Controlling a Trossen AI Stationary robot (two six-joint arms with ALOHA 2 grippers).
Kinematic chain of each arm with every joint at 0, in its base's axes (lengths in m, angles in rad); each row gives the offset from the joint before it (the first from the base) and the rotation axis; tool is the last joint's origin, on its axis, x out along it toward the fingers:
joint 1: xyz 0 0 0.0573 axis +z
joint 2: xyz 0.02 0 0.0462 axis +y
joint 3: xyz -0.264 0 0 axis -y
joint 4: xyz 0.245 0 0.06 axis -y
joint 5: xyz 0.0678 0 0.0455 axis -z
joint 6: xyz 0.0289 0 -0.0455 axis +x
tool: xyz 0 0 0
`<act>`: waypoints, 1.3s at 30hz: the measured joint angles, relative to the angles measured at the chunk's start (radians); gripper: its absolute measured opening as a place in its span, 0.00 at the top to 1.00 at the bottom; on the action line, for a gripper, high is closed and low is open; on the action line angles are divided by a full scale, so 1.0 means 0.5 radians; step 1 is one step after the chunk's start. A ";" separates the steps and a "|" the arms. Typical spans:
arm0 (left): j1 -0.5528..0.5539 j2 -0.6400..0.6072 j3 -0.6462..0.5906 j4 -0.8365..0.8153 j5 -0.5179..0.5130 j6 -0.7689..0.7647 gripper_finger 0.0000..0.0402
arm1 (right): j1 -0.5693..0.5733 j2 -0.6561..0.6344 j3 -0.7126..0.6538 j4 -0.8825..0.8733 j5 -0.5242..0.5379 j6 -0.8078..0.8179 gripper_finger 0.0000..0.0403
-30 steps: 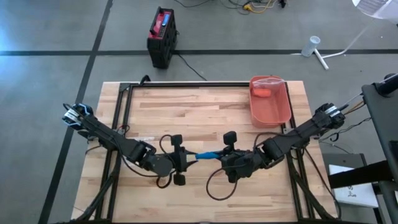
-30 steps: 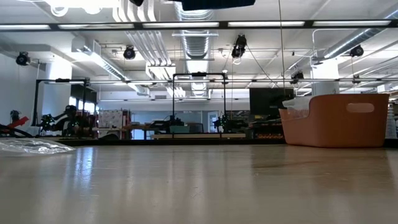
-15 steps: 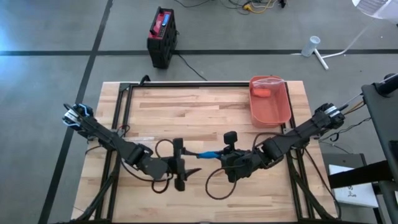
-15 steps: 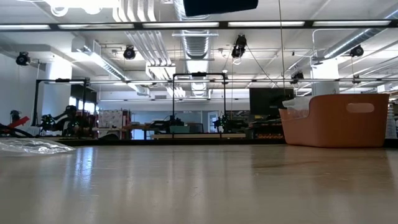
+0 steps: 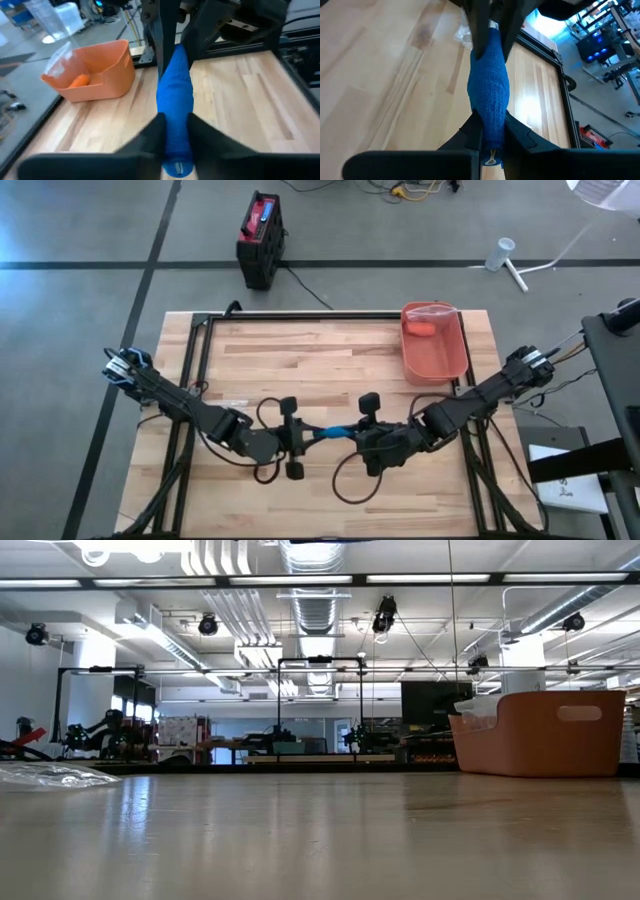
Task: Roll bandage
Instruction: Roll the blue bandage
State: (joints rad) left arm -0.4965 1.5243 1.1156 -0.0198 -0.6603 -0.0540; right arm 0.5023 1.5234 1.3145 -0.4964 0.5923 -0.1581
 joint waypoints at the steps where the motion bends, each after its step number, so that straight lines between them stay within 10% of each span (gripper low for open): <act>1: 0.001 -0.004 0.001 -0.014 0.028 -0.024 0.88 | 0.004 0.000 0.002 0.000 -0.001 0.000 0.93; 16: -0.054 -0.027 0.008 -0.098 0.092 -0.231 0.97 | 0.056 -0.009 0.062 -0.067 -0.004 0.115 0.92; 30: -0.064 -0.034 -0.007 -0.173 0.110 -0.224 0.97 | 0.057 -0.001 0.086 0.037 -0.038 0.225 0.63; 39: -0.065 -0.034 -0.005 -0.172 0.092 -0.225 0.97 | -0.029 0.138 0.079 0.231 -0.036 0.243 0.84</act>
State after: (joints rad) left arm -0.5292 1.5074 1.1129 -0.1059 -0.6144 -0.1665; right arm 0.4878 1.5924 1.3540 -0.3808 0.5745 -0.0368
